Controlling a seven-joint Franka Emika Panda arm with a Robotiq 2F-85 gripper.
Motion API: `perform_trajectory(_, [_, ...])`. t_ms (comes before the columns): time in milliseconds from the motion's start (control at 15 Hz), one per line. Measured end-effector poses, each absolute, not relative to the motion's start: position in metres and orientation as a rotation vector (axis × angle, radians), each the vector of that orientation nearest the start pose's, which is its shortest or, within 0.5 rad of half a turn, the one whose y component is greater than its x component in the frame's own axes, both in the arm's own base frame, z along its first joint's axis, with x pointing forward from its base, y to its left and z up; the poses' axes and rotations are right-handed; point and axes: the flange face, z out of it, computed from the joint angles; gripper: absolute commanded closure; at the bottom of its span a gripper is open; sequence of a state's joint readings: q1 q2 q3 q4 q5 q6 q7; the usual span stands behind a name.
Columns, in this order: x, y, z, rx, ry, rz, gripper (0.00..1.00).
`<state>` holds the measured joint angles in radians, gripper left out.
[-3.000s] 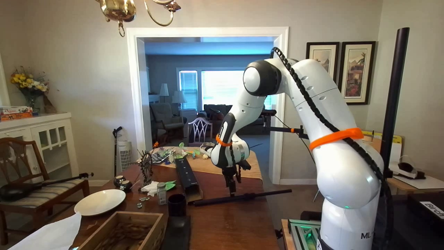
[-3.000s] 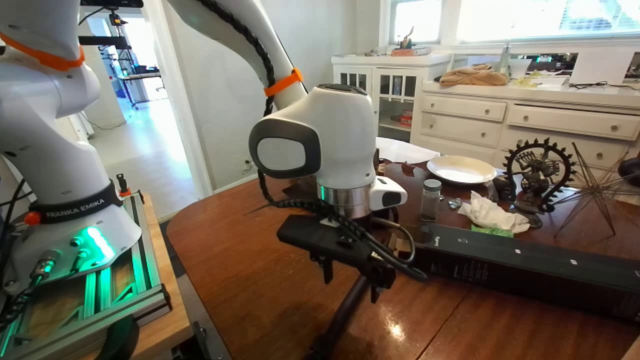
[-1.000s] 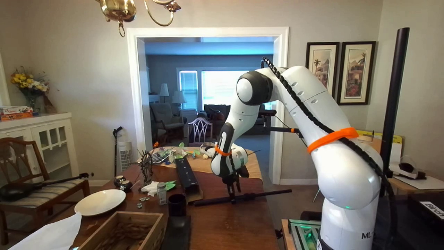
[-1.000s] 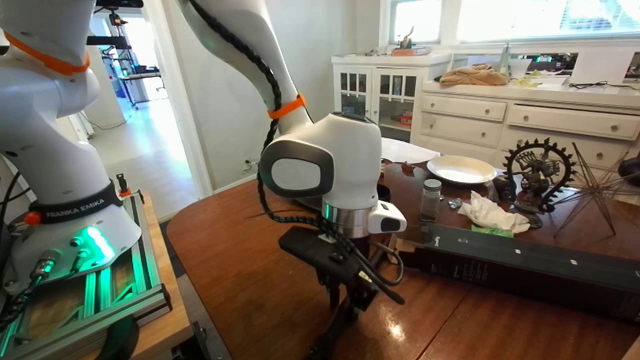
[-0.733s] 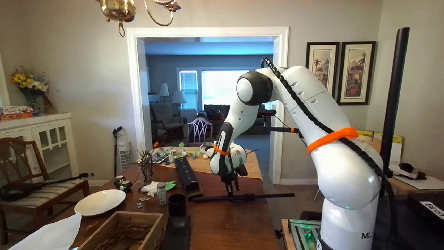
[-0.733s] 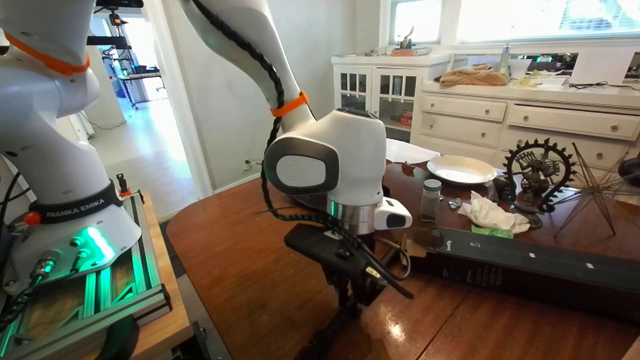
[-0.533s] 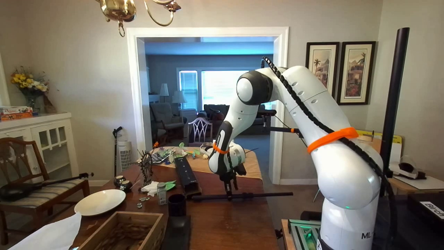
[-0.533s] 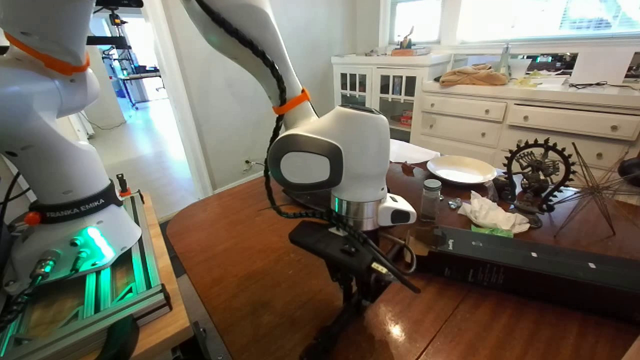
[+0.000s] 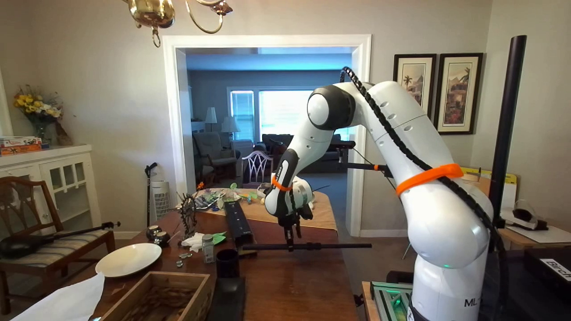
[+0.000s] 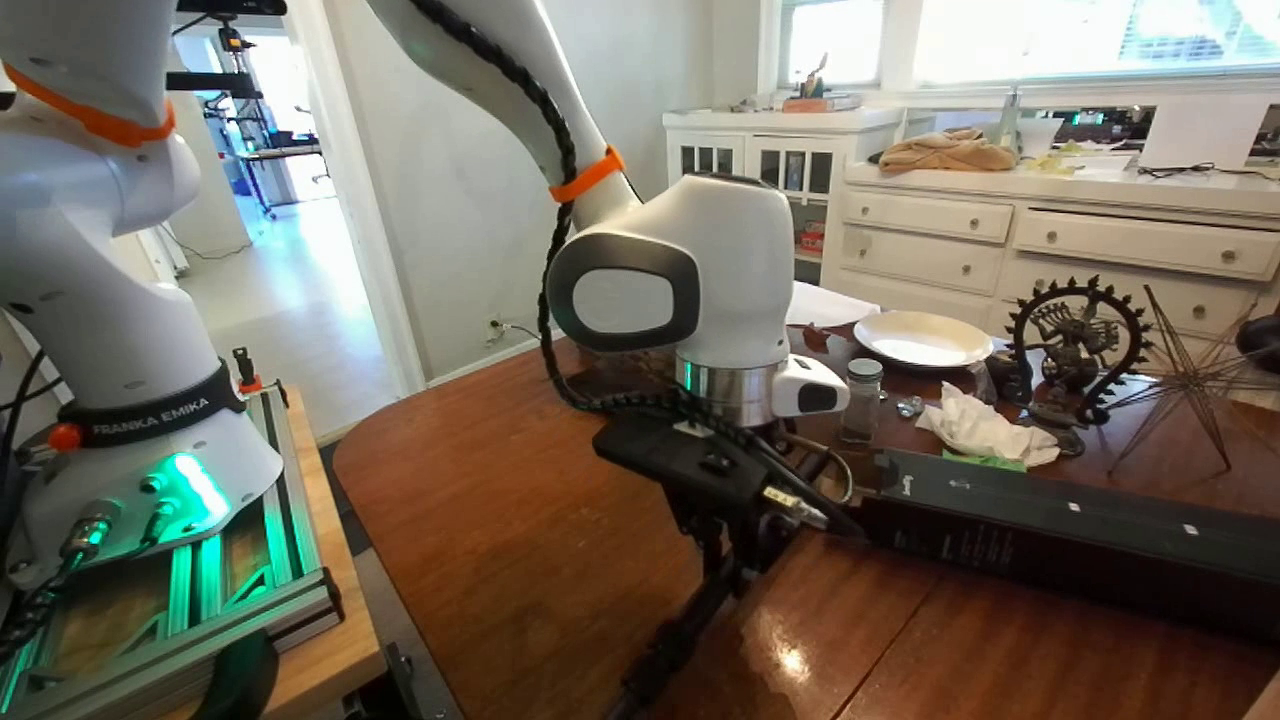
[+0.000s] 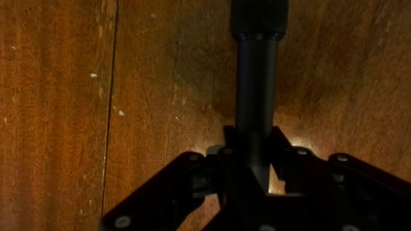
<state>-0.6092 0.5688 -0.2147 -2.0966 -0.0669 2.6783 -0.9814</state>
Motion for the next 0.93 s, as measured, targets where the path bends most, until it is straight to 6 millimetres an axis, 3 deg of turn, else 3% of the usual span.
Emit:
perform_trajectory(333, [0.398, -0.427, 0.177, -3.185, -0.320, 0.144, 0.93])
perform_trajectory(867, [0.429, -0.440, 0.204, -3.171, 0.102, 0.147, 0.93])
perform_trajectory(933, [0.434, -0.441, 0.206, -3.177, 0.152, 0.139, 0.71])
